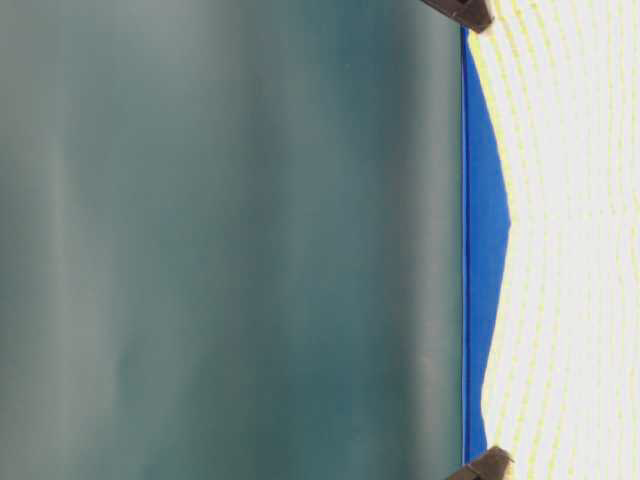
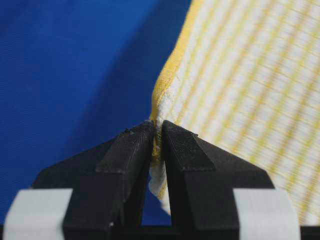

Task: Fold the yellow towel.
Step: 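Lift the far edge and fold it toward the near edge with both grippers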

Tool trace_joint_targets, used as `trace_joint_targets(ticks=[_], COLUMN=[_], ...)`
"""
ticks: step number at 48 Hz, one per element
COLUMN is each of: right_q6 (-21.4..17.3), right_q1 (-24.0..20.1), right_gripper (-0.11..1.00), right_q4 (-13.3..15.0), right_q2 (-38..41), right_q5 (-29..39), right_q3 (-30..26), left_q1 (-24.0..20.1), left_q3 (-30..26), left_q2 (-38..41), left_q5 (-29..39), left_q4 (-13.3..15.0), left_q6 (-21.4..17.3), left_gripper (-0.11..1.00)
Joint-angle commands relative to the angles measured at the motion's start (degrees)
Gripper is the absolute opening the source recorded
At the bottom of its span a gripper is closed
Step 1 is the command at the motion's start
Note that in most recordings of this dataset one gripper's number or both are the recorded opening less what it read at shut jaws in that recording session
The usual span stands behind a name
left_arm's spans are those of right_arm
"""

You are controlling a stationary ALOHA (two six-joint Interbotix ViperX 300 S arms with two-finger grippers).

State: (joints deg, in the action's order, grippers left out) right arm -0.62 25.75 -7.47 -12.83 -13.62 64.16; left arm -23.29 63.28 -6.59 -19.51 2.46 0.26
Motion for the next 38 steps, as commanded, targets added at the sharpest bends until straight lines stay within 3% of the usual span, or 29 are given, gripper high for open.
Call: trace_joint_targets(ticks=[1, 20, 38], right_q6=[-0.09, -0.18, -0.18], right_q1=[-2.02, -16.44, -27.60], right_gripper=[0.05, 0.05, 0.05], right_q4=[-0.44, -8.79, -15.73], right_q2=[-2.11, -7.21, -7.82], right_q5=[1.32, 4.22, 4.39], right_q3=[-0.35, 2.29, 3.08], left_q1=[1.67, 15.82, 29.71], left_q3=[0.26, 5.45, 5.71], left_q2=[-1.76, -8.17, -9.58], left_q5=[-0.26, -0.70, -0.53], left_q4=[0.18, 0.70, 0.62], left_q6=[0.44, 6.33, 14.50], left_gripper=[0.07, 0.07, 0.07])
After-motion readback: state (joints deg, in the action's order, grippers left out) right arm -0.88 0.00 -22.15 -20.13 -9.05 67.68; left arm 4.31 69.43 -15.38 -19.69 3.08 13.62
